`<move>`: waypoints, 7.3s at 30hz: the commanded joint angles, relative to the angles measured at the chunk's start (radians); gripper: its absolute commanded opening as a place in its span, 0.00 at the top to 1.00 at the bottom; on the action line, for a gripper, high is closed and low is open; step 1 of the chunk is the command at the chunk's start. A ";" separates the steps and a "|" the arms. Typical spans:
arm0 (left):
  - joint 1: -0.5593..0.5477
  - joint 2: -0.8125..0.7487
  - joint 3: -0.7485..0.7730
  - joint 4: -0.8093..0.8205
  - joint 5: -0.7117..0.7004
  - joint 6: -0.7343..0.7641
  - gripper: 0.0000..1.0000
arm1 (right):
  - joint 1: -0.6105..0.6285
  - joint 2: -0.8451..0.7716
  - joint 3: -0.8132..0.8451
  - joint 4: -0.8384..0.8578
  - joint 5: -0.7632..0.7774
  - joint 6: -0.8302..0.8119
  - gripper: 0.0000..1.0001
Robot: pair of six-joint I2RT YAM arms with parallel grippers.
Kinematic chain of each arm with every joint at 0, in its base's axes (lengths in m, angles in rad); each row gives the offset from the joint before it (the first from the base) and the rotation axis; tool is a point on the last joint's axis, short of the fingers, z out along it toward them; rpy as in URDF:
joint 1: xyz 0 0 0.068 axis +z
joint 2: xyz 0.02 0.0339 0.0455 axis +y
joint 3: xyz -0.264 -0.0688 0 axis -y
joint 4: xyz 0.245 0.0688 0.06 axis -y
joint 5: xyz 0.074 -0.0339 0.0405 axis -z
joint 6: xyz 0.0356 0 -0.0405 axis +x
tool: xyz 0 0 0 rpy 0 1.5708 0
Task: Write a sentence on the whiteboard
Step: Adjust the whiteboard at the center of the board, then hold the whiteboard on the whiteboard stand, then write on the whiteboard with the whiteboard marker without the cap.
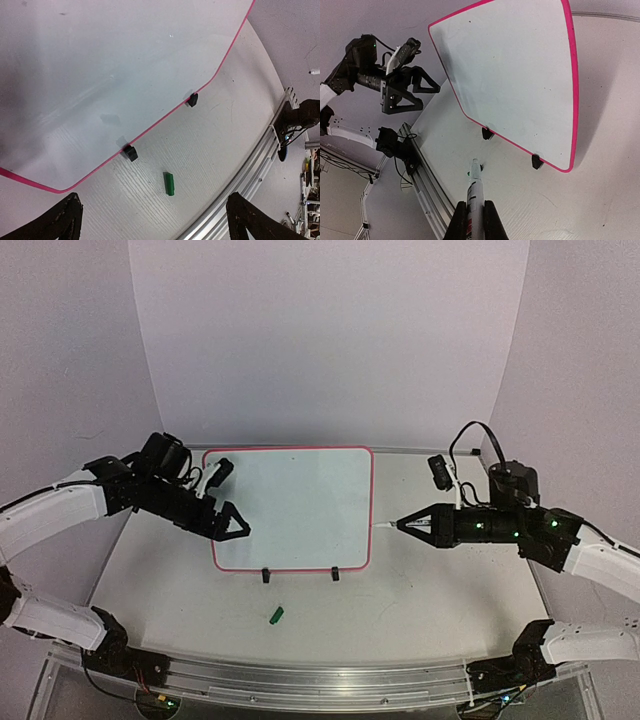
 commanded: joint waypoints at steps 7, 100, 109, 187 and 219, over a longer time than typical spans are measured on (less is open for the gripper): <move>0.321 -0.048 0.120 -0.009 0.170 0.133 0.01 | 0.076 0.004 -0.011 0.079 0.062 0.018 1.00; 0.503 0.044 0.123 0.137 0.517 0.304 0.20 | 0.364 0.347 0.284 0.281 0.174 -0.038 1.00; 0.504 0.072 0.129 0.056 0.510 0.360 0.10 | 0.367 0.549 0.474 0.281 0.154 -0.086 1.00; 0.503 0.047 0.104 0.057 0.671 0.463 1.00 | 0.371 1.080 0.953 0.255 0.322 -0.162 1.00; 0.502 0.034 0.102 0.055 0.663 0.466 1.00 | 0.371 1.027 0.895 0.341 0.428 -0.148 1.00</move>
